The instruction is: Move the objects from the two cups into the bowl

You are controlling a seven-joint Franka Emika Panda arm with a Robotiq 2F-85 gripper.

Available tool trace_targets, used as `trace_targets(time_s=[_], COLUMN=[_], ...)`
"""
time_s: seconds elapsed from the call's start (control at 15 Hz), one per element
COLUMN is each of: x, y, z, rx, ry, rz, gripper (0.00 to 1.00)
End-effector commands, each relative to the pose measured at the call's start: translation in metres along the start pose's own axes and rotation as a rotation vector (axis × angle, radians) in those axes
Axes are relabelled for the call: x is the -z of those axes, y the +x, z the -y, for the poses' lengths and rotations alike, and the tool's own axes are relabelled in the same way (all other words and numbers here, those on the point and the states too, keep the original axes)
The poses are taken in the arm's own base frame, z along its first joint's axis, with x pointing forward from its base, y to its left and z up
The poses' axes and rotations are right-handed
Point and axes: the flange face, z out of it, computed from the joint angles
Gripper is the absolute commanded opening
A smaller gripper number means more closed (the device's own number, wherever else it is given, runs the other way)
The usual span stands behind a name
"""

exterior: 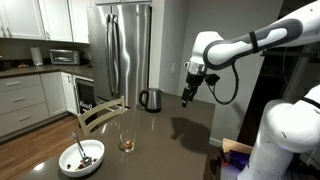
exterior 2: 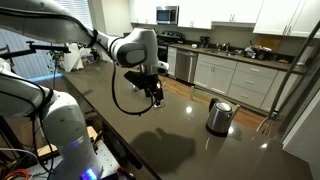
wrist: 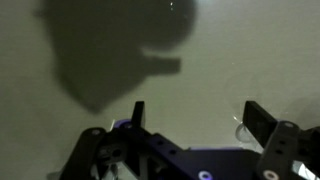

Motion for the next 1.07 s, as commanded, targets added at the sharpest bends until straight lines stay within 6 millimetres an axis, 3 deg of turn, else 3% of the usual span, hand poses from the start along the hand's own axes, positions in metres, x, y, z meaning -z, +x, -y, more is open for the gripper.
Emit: trace_targets(time_s=[0.0,0.2,0.53,0.8,1.0], x=[-0.03,-0.056,-0.106,-0.143,-0.15], y=[0.05,0.089,0.162,0.201,0.219], z=[0.034,0.047,0.036,0.029,0.036], rx=[-0.048,-0.143,-0.373,-0.53,-0.58], ry=[0.061,0.119,0.197,0.305,0.404], rz=[0.168,0.256,0.323,0.392,0.446], gripper=[1.0,1.0,1.0,1.0,1.0])
